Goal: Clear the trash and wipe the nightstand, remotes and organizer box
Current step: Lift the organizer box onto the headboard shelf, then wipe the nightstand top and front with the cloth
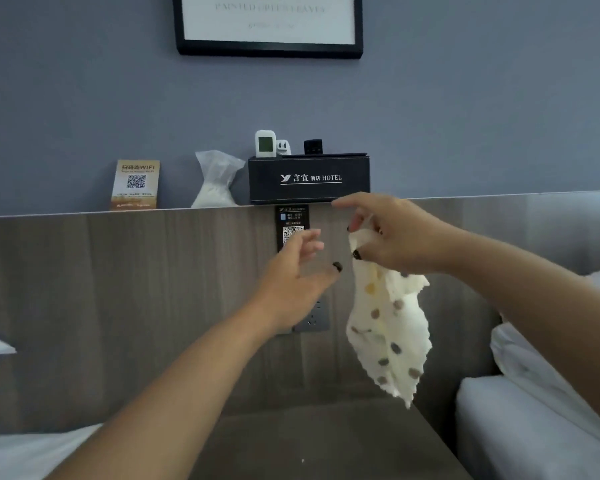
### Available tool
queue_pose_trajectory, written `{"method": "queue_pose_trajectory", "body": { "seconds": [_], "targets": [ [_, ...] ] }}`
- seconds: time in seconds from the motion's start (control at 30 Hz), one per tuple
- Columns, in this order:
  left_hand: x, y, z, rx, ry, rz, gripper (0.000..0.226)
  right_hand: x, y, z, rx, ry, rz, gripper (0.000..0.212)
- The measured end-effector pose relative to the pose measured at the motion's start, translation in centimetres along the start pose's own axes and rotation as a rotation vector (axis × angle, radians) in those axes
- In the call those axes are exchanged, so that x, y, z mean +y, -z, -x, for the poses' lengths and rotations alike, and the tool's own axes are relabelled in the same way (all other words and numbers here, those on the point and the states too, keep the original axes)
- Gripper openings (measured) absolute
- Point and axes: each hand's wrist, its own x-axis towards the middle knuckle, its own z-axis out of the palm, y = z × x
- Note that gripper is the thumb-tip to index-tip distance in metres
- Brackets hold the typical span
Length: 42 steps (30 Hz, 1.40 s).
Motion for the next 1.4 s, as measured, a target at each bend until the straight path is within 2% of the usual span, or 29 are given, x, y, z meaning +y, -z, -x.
{"method": "queue_pose_trajectory", "body": {
  "seconds": [0.1, 0.2, 0.27, 0.37, 0.43, 0.5, 0.57, 0.67, 0.77, 0.9, 1.0, 1.17, 1.23, 1.3, 1.4],
  "targets": [
    [0.0, -1.1, 7.1, -0.106, 0.041, 0.000, 0.064, -2.5, 0.0, 5.7, 0.048, 0.037, 0.112, 0.054],
    [0.2, -1.1, 12.6, -0.192, 0.133, 0.035, 0.082, -4.9, -0.4, 10.6, -0.012, 0.031, 0.057, 0.042],
    [0.8, -1.0, 15.6, -0.251, 0.173, 0.159, 0.087, -6.4, -0.8, 13.6, -0.079, 0.032, -0.042, 0.038],
    [1.9, -1.2, 19.4, -0.310, 0.204, 0.365, 0.082, -7.6, -1.9, 17.3, -0.201, 0.005, -0.247, 0.036],
    [2.6, -1.6, 21.6, -0.325, 0.264, 0.381, 0.063, -7.9, -3.1, 19.3, -0.226, -0.013, -0.369, 0.038],
    [2.7, -2.0, 23.6, -0.280, 0.297, 0.296, 0.029, -7.6, -4.5, 20.9, -0.173, -0.049, -0.417, 0.040],
    [2.1, -2.2, 25.7, -0.190, 0.291, 0.265, 0.009, -6.8, -6.4, 22.5, -0.118, -0.107, -0.408, 0.039],
    [0.6, -2.3, 28.5, -0.011, 0.281, 0.241, 0.009, -5.7, -9.2, 24.9, -0.153, -0.233, -0.384, 0.023],
    [-1.2, -3.0, 30.6, 0.114, 0.342, 0.260, 0.009, -4.6, -11.4, 26.9, -0.144, -0.373, -0.578, 0.025],
    [-4.3, -4.4, 32.0, 0.155, 0.437, 0.334, 0.023, -2.2, -13.8, 28.9, -0.076, -0.580, -0.927, 0.019],
    [-5.8, -5.3, 31.8, 0.088, 0.517, 0.302, 0.025, -0.3, -14.9, 29.6, -0.085, -0.733, -0.974, 0.021],
    [-7.1, -5.0, 31.2, 0.145, 0.612, 0.528, 0.013, 2.2, -14.4, 30.2, -0.093, -0.726, -0.700, 0.020],
    [-7.3, -4.6, 31.3, 0.136, 0.610, 0.553, 0.026, 3.3, -14.2, 30.8, -0.077, -0.744, -0.663, 0.025],
    [-7.6, -4.2, 31.5, 0.116, 0.602, 0.499, 0.030, 4.1, -14.1, 31.3, -0.040, -0.752, -0.695, 0.022],
    [-7.8, -4.2, 31.9, 0.124, 0.583, 0.256, 0.010, 4.7, -14.1, 31.7, 0.002, -0.730, -0.789, 0.006]
  ]
}}
